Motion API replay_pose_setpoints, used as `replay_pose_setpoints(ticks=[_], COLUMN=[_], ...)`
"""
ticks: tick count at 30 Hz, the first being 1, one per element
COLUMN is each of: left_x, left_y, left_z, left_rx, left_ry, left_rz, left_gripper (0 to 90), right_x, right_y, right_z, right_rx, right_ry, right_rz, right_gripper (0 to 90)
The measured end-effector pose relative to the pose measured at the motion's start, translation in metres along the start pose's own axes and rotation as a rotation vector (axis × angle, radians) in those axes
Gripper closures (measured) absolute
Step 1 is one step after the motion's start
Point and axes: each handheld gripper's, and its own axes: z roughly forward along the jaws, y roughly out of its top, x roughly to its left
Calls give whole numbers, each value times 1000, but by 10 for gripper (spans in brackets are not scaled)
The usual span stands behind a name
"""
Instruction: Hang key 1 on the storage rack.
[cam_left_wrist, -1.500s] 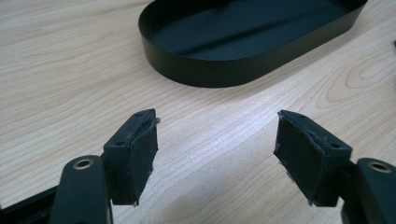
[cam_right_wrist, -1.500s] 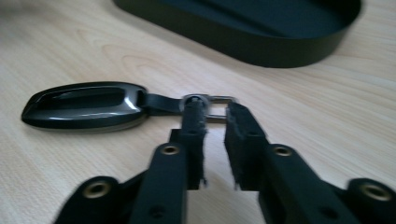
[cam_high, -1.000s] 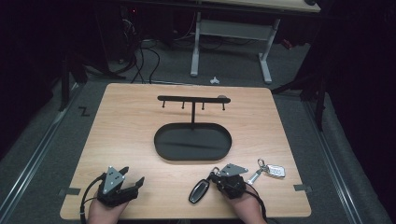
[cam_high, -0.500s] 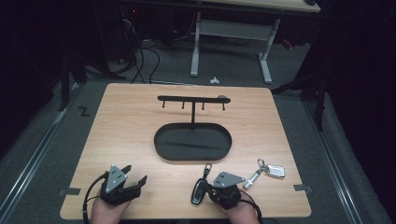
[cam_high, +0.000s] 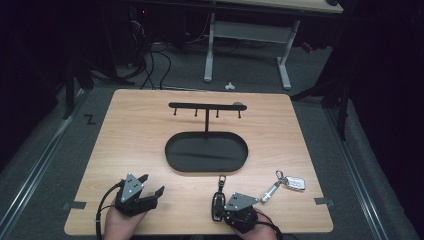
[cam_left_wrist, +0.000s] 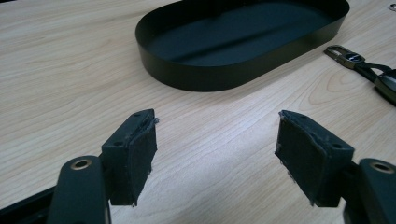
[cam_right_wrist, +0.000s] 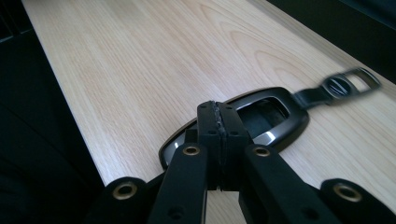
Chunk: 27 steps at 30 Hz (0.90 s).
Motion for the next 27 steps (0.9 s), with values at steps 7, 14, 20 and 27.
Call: replay_pose_setpoints(ticks=[7,14,20,27], left_x=[-2,-1,-1,1], left_y=[4,6,6,6], left_z=[6,8,9,7], left_rx=[-7,-17,-18,-18], left_ry=[-15,-23,-24,-18], left_rz=[2,-5,-7,-12], left_gripper=[292,291,292,291], right_x=[-12,-31,-51,-58], right_y=[-12,-23,-33,-34], right_z=[-12,-24,-34,-40], right_rx=[8,6,10,-13], right_ry=[-53,-119,-182,-190], right_rz=[29,76,121,145], right_gripper=[900,900,900,870])
